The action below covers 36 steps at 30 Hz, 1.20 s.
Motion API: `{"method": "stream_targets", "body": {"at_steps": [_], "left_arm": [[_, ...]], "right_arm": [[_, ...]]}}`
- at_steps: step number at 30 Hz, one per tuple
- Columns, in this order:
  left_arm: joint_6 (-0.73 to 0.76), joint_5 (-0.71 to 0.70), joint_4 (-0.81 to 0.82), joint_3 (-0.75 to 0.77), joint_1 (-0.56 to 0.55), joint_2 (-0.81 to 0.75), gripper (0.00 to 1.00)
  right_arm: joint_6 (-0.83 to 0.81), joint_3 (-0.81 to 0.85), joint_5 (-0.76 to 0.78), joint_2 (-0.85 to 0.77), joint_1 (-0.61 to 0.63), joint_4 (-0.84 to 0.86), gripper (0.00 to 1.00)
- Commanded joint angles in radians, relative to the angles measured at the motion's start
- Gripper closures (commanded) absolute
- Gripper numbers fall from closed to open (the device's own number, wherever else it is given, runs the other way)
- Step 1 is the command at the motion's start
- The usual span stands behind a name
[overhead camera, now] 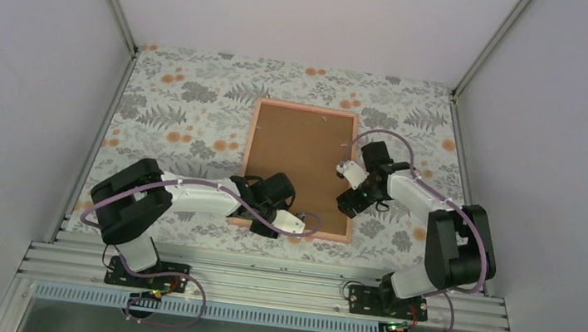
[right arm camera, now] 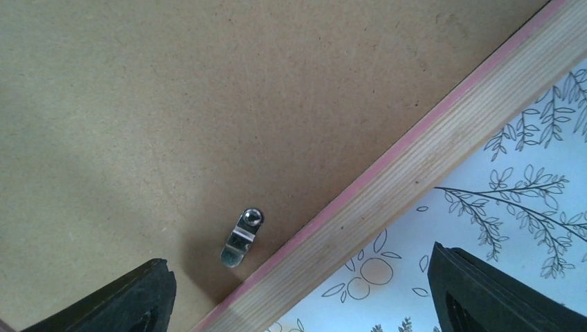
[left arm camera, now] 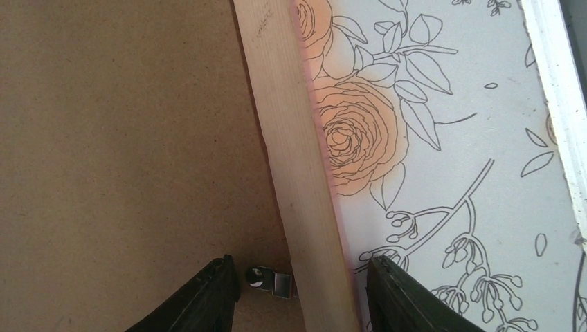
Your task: Put the photo into the frame
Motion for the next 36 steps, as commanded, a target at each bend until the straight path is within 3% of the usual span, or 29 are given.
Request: {"method": "stream_targets", "body": {"at_steps": [1,12,17,22,26,30,36], "left_arm": [[-0.003,0.02,-0.001,-0.02,0.0,0.033,0.52],[0.033,0.038,-0.024,-0.048,0.0,0.022,0.6],[0.039,0.049,-0.033,-0.044,0.0,0.023,0.61],[0.05,0.06,-0.043,-0.047,0.0,0.021,0.63],[0.06,0.061,-0.047,-0.053,0.0,0.02,0.64],[0.056,0.066,-0.052,-0.044,0.0,0.032,0.64],[0.069,0.075,-0.083,-0.031,0.0,0.034,0.64]], "right_arm": [[0.038,0.0,0.057,0.027,0.026,0.037,0.11],[0.03,0.0,0.189,0.021,0.028,0.071,0.29],[0.038,0.016,0.184,0.017,0.027,0.066,0.45],[0.051,0.016,0.183,0.012,0.027,0.08,0.54],[0.069,0.028,0.175,0.003,0.02,0.084,0.53],[0.07,0.036,0.127,-0.024,0.015,0.086,0.45],[-0.032,0.045,0.003,-0.066,0.01,0.053,0.4]]}}
